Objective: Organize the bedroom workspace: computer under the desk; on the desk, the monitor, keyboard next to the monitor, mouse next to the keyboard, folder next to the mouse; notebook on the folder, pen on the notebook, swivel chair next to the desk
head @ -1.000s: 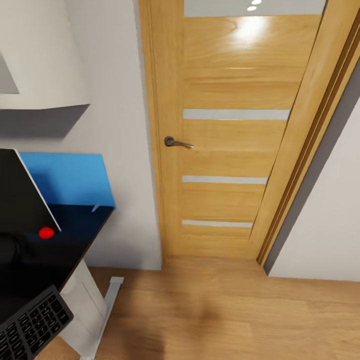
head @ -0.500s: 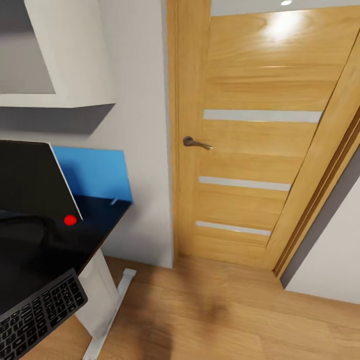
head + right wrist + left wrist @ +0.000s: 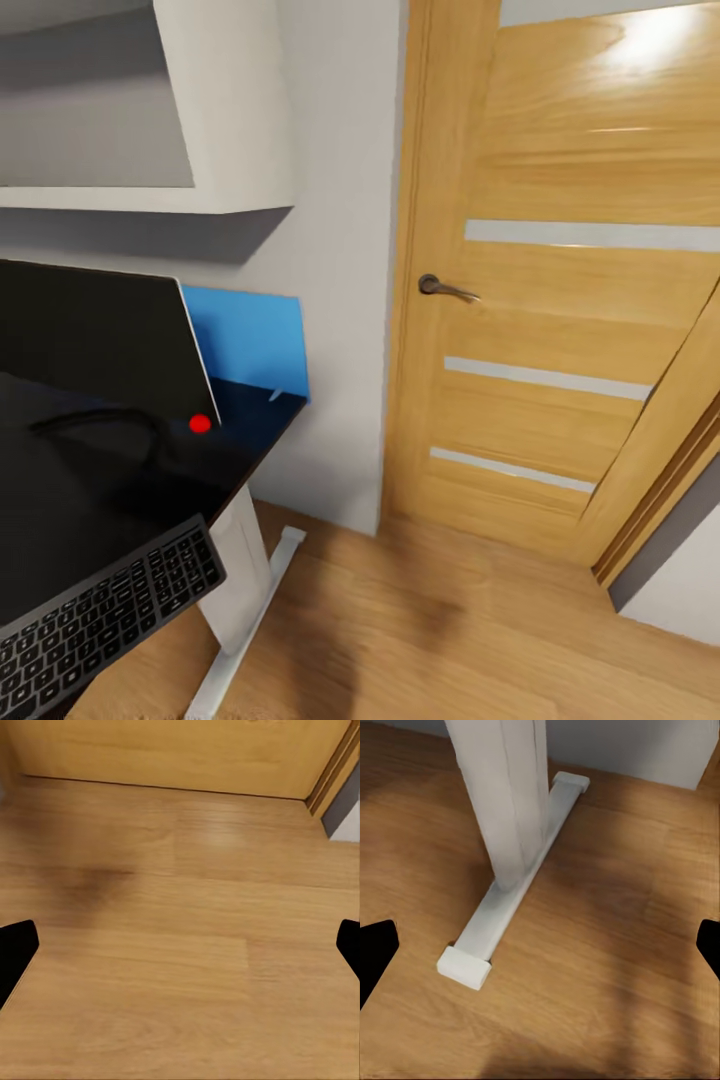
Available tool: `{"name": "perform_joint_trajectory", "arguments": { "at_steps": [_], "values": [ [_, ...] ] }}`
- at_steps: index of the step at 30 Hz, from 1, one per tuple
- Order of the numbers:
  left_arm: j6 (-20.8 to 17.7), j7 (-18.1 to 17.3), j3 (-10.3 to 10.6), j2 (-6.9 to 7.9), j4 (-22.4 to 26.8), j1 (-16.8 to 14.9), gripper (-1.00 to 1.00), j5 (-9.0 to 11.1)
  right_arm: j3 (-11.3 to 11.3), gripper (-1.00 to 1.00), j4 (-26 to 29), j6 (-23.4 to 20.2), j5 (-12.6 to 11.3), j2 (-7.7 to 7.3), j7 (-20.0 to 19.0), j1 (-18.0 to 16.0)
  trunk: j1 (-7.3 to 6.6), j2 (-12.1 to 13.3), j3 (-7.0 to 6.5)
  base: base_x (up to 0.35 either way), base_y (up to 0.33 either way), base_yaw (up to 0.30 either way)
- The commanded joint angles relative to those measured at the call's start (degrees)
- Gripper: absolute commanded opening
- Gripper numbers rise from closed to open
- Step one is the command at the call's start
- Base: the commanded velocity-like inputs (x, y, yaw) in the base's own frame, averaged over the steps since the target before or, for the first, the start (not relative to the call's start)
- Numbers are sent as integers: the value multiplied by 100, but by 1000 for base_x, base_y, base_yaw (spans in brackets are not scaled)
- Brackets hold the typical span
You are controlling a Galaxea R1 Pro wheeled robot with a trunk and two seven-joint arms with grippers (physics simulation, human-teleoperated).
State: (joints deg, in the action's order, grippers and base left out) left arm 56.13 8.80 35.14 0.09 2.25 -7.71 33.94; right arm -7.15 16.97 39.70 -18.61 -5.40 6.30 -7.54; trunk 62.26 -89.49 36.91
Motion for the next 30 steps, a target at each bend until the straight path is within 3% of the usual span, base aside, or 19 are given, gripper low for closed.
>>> {"name": "perform_joint_trajectory", "arguments": {
  "at_steps": [1,4,22,26,30],
  "values": [
    [-36,56,46,1,4,-2,100,-3,-50,100,2,11,-12,-5,54,-1,-1,-3,5,0,0,282],
    [-245,53,25,0,5,-2,100,0,-50,100,1,10,-11,-5,55,-1,-1,-3,5,0,0,281],
    [-441,46,60,-7,19,-2,100,-10,-50,100,0,5,-11,-5,55,-1,-1,-3,5,0,0,280],
    [-1524,29,84,-1,111,-2,100,-50,-46,100,-31,3,-11,-5,55,-1,-1,-3,5,0,0,271],
    [-1928,27,82,11,337,-2,100,-60,-34,100,-200,2,-11,-5,55,-1,-1,-3,5,0,0,253]
  ]
}}
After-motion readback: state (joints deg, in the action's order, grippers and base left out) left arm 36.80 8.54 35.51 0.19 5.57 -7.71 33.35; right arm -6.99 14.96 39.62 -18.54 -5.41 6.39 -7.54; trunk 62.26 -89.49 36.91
